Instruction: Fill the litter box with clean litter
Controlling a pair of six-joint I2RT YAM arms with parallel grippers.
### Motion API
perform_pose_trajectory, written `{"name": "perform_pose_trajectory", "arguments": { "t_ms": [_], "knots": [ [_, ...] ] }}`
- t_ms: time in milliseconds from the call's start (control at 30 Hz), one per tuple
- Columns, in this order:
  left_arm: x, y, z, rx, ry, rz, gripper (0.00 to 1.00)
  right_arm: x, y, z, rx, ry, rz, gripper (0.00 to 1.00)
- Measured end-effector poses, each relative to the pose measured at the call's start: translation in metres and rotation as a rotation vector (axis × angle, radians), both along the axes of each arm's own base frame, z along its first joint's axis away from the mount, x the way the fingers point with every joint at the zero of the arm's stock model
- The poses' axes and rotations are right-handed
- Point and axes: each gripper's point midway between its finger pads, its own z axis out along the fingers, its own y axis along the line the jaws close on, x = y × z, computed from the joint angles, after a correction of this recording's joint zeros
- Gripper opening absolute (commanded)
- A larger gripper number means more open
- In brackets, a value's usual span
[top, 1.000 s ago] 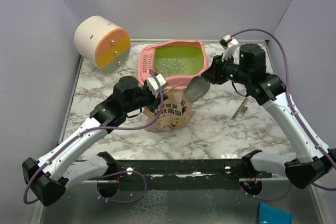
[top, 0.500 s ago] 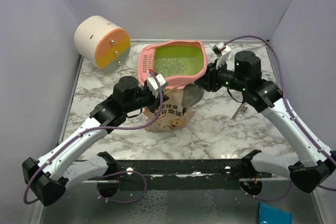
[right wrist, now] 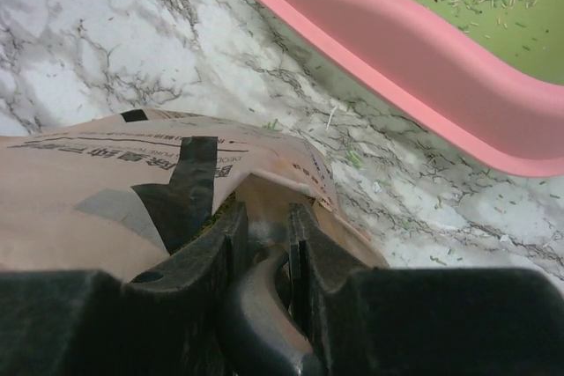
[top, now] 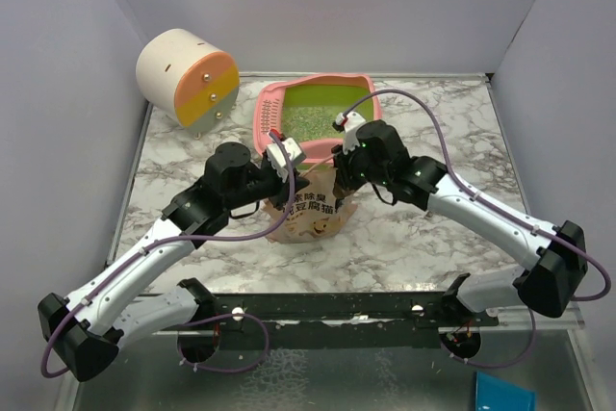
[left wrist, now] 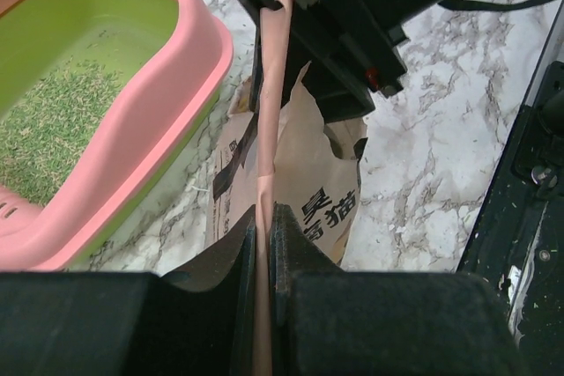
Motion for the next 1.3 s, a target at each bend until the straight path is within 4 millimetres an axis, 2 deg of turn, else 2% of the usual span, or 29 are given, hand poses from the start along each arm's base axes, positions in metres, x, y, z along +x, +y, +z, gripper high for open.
{"name": "perform_pose_trajectory", "arguments": {
  "t_ms": [200,467,633,1033,1300],
  "knots": [
    [-0.001,0.001,-0.001,-0.007,-0.005,0.0,0.0,-0.001,0.007,-0.01,-0.026,-0.035,-0.023,0.01],
    [-0.001,0.001,-0.004,-0.005,-0.003,0.0,0.0,0.002,0.013,-0.03,0.056,-0.046,-0.074,0.01],
    [-0.001,0.001,-0.004,-0.005,-0.003,0.0,0.0,0.004,0.018,-0.034,0.11,-0.053,-0.086,0.01],
    [-0.001,0.0,-0.004,-0.008,-0.006,-0.002,0.0,0.005,0.026,-0.054,0.196,0.0,-0.09,0.01],
    [-0.002,-0.001,-0.007,-0.008,-0.005,-0.005,0.0,-0.005,0.036,-0.06,0.261,0.074,-0.068,0.01]
  ]
}}
